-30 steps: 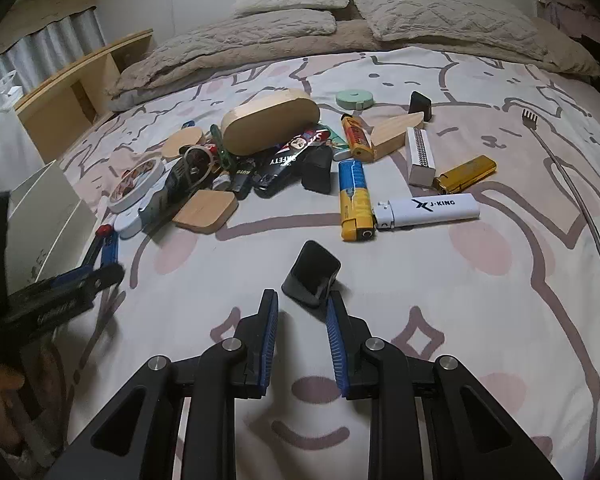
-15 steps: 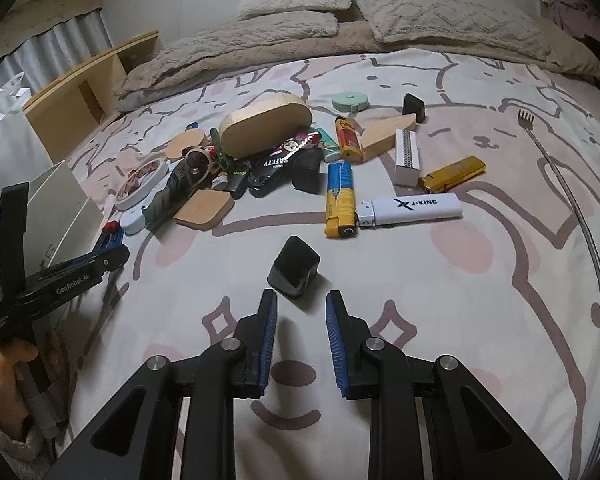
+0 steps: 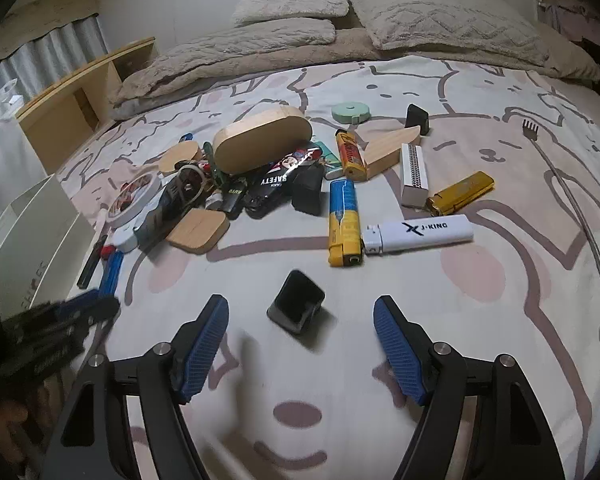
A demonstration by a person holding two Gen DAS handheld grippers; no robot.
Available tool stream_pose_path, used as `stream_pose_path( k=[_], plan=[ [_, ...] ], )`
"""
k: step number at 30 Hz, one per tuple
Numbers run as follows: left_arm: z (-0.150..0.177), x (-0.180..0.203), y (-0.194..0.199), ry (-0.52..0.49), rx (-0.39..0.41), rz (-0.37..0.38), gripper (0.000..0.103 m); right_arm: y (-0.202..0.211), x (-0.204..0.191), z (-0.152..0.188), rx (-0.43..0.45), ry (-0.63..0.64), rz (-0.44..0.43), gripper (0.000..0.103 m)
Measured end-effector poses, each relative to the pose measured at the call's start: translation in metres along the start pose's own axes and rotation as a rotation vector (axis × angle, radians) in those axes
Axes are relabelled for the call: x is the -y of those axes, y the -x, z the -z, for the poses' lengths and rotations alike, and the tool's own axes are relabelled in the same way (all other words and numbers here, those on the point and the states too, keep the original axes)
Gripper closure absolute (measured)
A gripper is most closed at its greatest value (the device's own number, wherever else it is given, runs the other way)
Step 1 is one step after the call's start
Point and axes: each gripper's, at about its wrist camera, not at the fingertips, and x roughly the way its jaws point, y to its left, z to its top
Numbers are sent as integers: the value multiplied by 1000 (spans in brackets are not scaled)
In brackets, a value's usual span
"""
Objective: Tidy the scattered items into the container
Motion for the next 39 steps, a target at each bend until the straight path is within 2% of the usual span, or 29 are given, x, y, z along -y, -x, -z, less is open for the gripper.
stream_pose_path(
  k=[1,2,3,7,9,17,23,30,35,38,39],
  plan=[
    [0,2,0,-7,0,-4,71,-2,0,-1,0,-1,1,28],
    [0,3,0,-12,1,-8,71,-3,0,-2,1,1,2,34],
    [0,4,0,-13,0,-7,71,-5,-1,-3,0,7,4,44],
    [2,5,3,-15,-7,16,72,-14,-7,-2,-16,35,13,59],
    [5,8,5,-24,-10,24,72,-15,-10,-3,-15,52,19,74],
    [19,30,16,-104,-29,54,72,-9,-14,1,-24,64,25,75],
    [35,51,30,-206,-51,64,72,2,-16,10,-28,61,26,75],
    [60,70,51,-292,-83,119,73,14,-15,16,-22,46,11,75],
    [80,84,70,-384,-119,214,73,25,-22,23,-29,70,-10,75],
    [86,90,75,-422,-123,219,73,30,-28,29,-40,99,-13,75],
    [86,91,75,-427,-124,213,67,31,-28,31,-43,100,-12,75]
  ],
)
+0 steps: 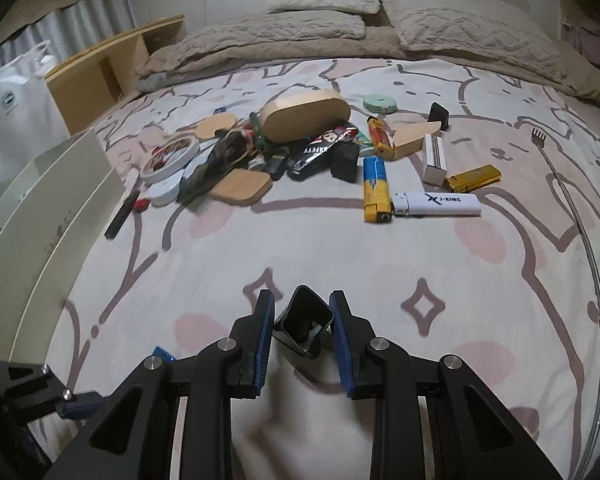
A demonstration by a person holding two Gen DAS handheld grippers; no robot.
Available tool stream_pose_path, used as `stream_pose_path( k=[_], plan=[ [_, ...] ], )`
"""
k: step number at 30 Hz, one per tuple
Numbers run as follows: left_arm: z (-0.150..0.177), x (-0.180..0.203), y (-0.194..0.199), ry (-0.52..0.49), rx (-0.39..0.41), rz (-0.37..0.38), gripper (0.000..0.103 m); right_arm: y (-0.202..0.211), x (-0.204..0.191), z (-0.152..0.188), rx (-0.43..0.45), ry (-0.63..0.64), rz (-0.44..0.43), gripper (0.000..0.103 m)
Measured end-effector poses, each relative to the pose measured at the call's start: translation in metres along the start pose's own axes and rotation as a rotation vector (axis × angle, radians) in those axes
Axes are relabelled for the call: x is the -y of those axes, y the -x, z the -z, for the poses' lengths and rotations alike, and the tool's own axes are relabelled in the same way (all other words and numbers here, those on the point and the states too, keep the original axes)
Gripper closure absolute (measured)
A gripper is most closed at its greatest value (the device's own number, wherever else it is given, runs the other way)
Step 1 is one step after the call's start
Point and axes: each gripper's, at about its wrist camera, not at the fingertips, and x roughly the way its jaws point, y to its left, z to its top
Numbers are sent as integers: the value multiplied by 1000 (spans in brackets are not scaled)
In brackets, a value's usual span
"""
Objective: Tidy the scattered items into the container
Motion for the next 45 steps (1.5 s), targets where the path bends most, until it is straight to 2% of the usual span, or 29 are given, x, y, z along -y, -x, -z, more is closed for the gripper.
stream_pose_path(
  k=[1,2,3,7,15,23,28,29,30,31,32,41,45],
  plan=[
    [0,0,0,5,-5,-8,61,0,0,2,-6,-3,0,75],
    [0,-2,0,18,-11,-18,44,-1,2,3,-16,-9,0,75],
    [1,-4,0,32,-18,-27,33,-2,4,4,-24,-16,4,75],
    [6,-15,-2,74,-38,-36,31,-4,12,8,-41,-43,19,75],
    [10,-35,-4,107,-86,-71,16,-5,15,8,-52,-51,14,75],
    [5,-56,-8,164,-65,-126,16,-3,14,8,-60,-48,10,74],
    [-4,-70,-12,202,-40,-189,16,5,9,13,-56,-4,18,72],
    [-5,-72,-13,207,-36,-204,16,6,8,15,-58,2,20,57],
    [-6,-75,-13,210,-33,-220,16,6,8,17,-60,7,24,36],
    [-8,-78,-14,215,-29,-239,16,7,7,18,-59,15,31,29],
    [-9,-80,-14,219,-25,-256,16,8,6,19,-56,26,38,26],
    [-26,-98,-26,234,29,-392,15,7,17,18,-61,-2,98,26],
    [-25,-101,-26,262,43,-366,15,12,28,15,-32,-58,101,26]
  ],
)
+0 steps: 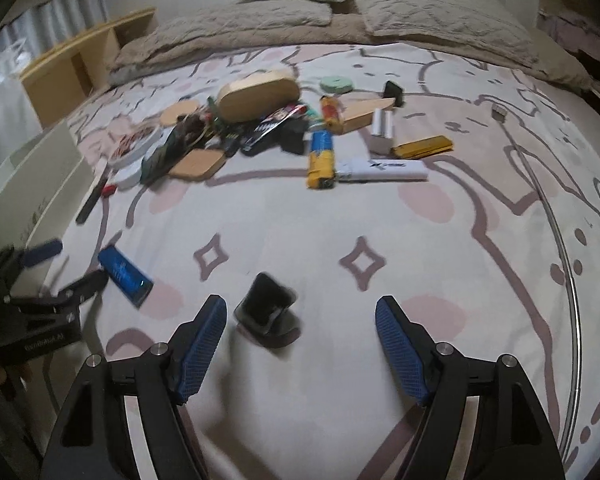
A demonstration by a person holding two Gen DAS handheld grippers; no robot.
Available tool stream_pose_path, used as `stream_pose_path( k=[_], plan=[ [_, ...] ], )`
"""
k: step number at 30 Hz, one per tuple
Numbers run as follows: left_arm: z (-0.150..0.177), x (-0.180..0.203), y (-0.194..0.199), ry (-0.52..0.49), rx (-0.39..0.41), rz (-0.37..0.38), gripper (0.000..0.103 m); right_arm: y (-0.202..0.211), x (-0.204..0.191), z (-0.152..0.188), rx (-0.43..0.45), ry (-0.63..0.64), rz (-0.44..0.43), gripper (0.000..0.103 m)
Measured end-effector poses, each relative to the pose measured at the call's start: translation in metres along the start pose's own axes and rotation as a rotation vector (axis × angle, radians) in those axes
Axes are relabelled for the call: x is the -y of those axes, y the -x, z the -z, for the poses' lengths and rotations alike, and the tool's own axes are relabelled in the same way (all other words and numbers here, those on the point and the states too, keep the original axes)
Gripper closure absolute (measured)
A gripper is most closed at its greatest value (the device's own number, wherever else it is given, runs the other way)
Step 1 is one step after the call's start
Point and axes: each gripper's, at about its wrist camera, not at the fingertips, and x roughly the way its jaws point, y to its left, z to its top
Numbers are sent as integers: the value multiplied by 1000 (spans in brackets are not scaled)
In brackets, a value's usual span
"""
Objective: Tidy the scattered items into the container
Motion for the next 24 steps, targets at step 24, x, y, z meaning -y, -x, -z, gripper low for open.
stream_pose_path(
  k=[24],
  plan=[
    [-10,39,-9,-59,12,264,0,10,37,-3,2,-114,63,24]
  ],
)
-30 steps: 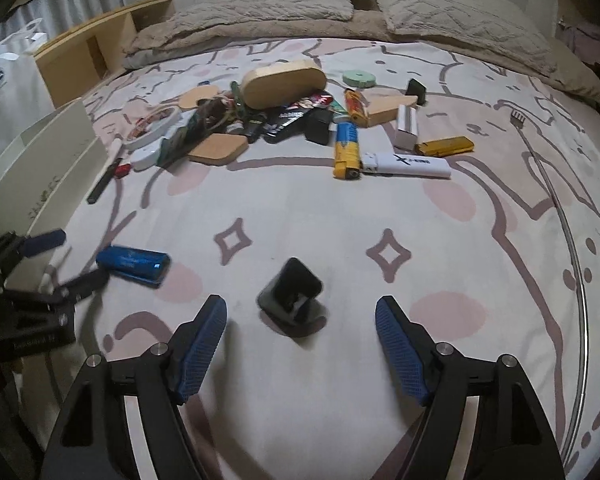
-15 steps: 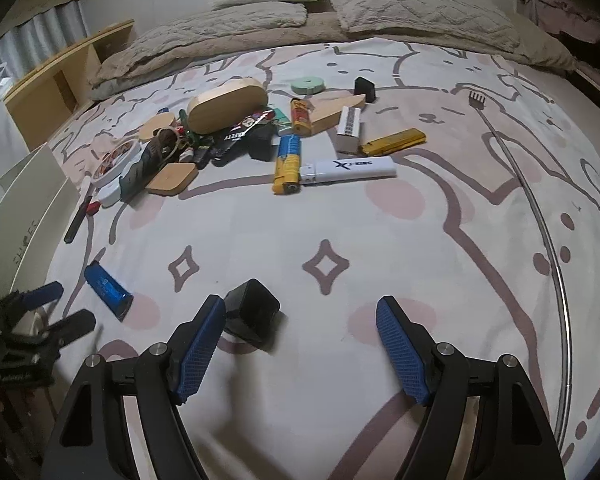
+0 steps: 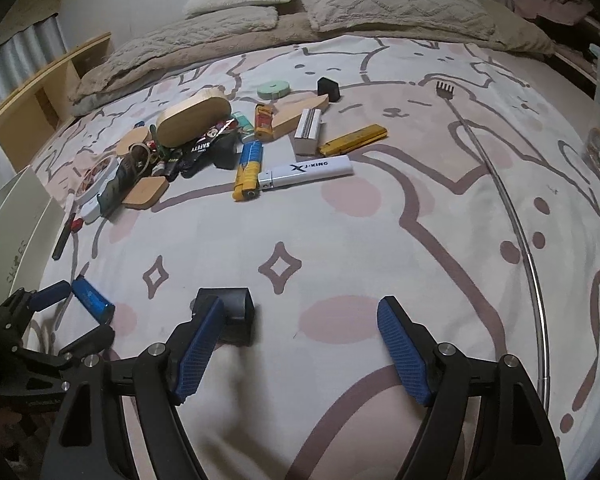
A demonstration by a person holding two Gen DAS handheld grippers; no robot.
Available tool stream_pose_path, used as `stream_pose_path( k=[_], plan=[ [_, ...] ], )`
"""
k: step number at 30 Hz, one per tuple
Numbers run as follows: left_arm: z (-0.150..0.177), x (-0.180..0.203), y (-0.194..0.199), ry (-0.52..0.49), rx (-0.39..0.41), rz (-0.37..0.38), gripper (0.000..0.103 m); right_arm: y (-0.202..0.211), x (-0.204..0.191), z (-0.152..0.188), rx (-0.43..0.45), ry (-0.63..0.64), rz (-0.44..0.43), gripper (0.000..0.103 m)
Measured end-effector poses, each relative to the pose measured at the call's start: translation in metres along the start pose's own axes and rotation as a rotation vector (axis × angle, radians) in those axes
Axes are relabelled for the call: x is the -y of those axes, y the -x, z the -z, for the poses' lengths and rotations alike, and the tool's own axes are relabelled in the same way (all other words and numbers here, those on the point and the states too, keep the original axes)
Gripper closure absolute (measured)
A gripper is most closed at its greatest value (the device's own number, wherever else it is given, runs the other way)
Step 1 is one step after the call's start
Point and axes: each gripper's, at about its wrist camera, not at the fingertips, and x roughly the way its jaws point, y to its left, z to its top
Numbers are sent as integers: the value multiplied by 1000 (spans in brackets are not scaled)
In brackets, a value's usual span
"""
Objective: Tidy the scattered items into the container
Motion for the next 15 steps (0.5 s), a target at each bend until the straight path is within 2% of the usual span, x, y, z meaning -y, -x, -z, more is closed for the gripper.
stream_pose_path(
  k=[4,6,8,12,15],
  plan=[
    [-1,-2,-3,2,6,8,2,2,-20,3,17,70,-20,24],
    [-1,0,-2,-7,17,17,14,2,-33,6,22,115,-21,24],
    [-1,2,1,-19,29,28,20,2,-44,9,22,159,-27,24],
    [0,5,2,-30,38,26,21,-1,-58,13,18,222,-7,24],
    [0,5,3,-32,41,29,21,-1,-55,12,23,214,0,24]
  ],
)
